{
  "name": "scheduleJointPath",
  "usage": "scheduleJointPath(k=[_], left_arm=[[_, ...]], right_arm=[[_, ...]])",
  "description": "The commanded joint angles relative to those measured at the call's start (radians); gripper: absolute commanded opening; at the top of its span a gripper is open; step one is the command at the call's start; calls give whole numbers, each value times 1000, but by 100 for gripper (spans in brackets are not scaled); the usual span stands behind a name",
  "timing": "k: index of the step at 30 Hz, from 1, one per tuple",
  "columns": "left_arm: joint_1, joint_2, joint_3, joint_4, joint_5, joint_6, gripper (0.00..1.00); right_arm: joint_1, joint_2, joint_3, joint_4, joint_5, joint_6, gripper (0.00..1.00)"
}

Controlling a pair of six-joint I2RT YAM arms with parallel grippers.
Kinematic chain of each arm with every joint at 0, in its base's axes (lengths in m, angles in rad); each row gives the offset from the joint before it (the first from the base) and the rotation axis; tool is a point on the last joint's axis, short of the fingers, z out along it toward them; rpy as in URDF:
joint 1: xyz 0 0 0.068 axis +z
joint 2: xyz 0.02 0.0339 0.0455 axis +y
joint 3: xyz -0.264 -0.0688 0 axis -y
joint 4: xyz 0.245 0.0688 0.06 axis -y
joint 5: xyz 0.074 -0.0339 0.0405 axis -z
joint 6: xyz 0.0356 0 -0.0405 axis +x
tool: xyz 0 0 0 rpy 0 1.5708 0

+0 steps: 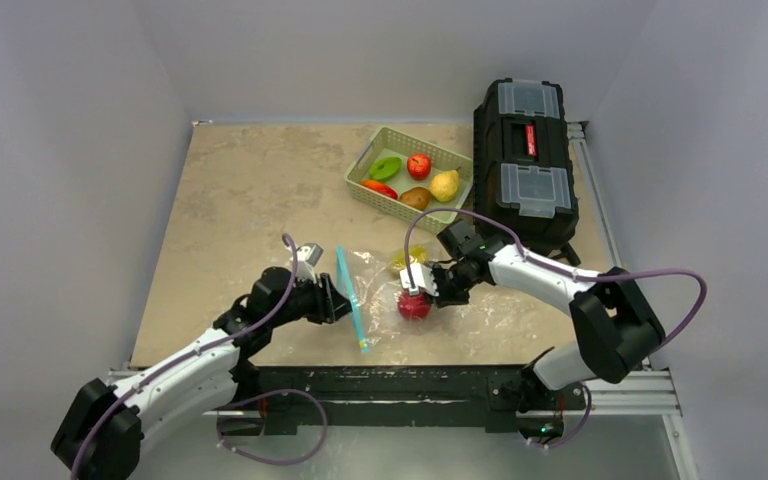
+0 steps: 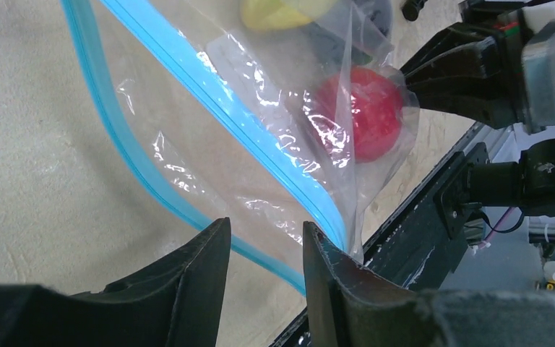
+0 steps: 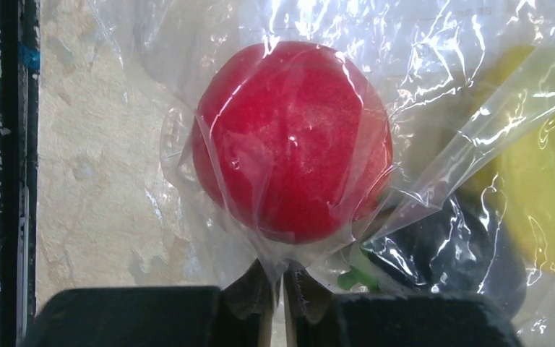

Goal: Open the zip-top bag and remove the fake food
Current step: Pick up the fake fruit from the zipper food storage bag.

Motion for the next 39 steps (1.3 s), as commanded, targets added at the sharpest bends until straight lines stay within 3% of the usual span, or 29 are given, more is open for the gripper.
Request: scheduleJointPath(k=[1,6,15,19,24,29,32,39], left_arm=[[-3,92,-17,180,44,-22,40],[-3,154,-10,256,80,-17,38],[-7,307,-22,455,214,-18,45],[-22,415,-5,554,248,-30,51],[-56,563,9,706,272,-60,58],[-74,657,14,812,282,-90,61],[-79,658,12,827,276,-99,64],[-89,683,4,930,278,-158,72]], right_arm=[[3,-24,42,18,-80,40,14],[2,-49,38,21,-99,44,31],[16,-86,52,14,-114,43,42],[70,-41,52,59,-54,90,42],[86,-16,68,90,-35,128,36],[92,16,106,81,-55,137,12],[95,37,117,81,-71,150,4],[101,43,121,91,-126,184,0]])
